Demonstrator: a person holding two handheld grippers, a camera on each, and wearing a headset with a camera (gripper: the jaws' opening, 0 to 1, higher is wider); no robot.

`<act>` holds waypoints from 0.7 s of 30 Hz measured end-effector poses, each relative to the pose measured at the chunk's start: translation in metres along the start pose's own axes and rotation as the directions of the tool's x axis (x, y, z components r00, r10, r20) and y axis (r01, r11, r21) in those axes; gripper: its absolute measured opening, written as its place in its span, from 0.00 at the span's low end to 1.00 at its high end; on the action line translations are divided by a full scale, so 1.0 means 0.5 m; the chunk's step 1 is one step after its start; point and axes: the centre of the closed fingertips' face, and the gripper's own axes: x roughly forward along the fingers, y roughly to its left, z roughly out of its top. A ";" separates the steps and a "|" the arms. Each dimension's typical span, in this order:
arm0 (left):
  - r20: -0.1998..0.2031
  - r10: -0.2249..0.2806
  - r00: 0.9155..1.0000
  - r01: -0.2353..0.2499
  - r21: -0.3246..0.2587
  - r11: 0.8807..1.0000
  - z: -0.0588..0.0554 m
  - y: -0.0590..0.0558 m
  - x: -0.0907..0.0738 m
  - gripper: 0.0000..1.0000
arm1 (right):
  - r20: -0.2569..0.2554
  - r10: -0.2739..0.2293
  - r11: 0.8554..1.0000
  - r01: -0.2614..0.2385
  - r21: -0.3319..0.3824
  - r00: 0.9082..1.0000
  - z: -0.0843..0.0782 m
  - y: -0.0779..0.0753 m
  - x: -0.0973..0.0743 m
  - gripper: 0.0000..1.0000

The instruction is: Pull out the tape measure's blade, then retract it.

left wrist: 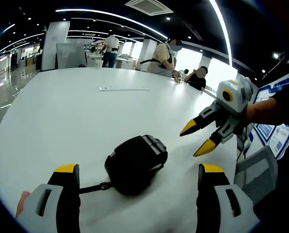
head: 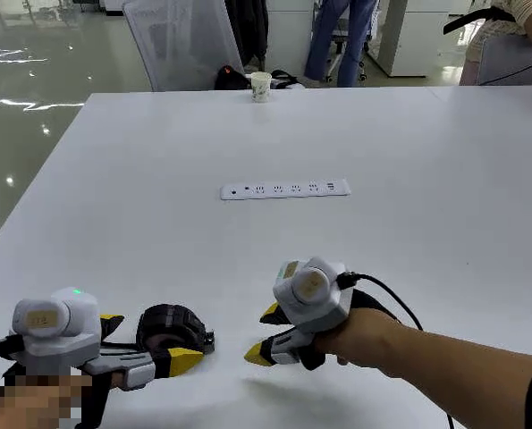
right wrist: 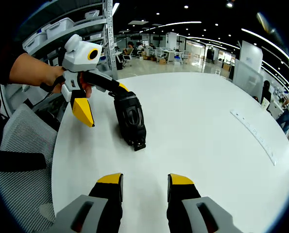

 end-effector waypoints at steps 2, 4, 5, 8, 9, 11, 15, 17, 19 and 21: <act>-0.016 -0.009 1.000 0.009 0.005 1.000 -0.005 0.003 -0.008 0.99 | 0.005 -0.008 1.000 0.008 0.010 1.000 -0.008 -0.002 -0.011 0.35; -0.025 -0.009 1.000 0.010 0.024 1.000 -0.008 0.005 -0.019 0.99 | 0.002 -0.016 1.000 0.016 0.019 1.000 -0.021 -0.004 -0.024 0.36; -0.021 -0.016 1.000 0.016 0.026 1.000 -0.008 0.005 -0.027 0.99 | 0.005 -0.017 1.000 0.017 0.023 1.000 -0.028 -0.002 -0.033 0.37; -0.039 -0.028 0.999 0.029 0.043 0.999 -0.018 0.002 -0.036 0.99 | 0.009 -0.005 0.999 0.004 0.043 1.000 -0.043 0.005 -0.051 0.43; -0.043 -0.033 0.999 0.036 0.060 0.998 -0.020 0.000 -0.039 0.99 | 0.009 -0.008 0.999 0.008 0.042 1.000 -0.048 0.005 -0.057 0.44; -0.057 -0.038 0.998 0.043 0.077 0.996 -0.029 -0.004 -0.045 0.99 | 0.014 -0.016 0.999 0.015 0.048 1.000 -0.057 0.005 -0.074 0.46; -0.076 -0.051 0.996 0.058 0.097 0.994 -0.045 -0.008 -0.056 0.99 | 0.024 -0.028 0.997 0.026 0.072 0.999 -0.074 0.001 -0.099 0.51; -0.073 -0.050 0.996 0.056 0.094 0.994 -0.048 -0.006 -0.061 0.99 | 0.024 -0.033 0.996 0.031 0.079 0.999 -0.085 0.001 -0.113 0.55; -0.069 -0.045 0.997 0.051 0.090 0.995 -0.050 -0.001 -0.069 0.99 | 0.031 -0.038 0.995 0.035 0.091 0.999 -0.094 0.002 -0.128 0.58; -0.065 -0.046 0.997 0.051 0.070 0.996 -0.052 0.005 -0.076 0.99 | 0.040 -0.042 0.994 0.037 0.104 0.998 -0.104 0.004 -0.143 0.61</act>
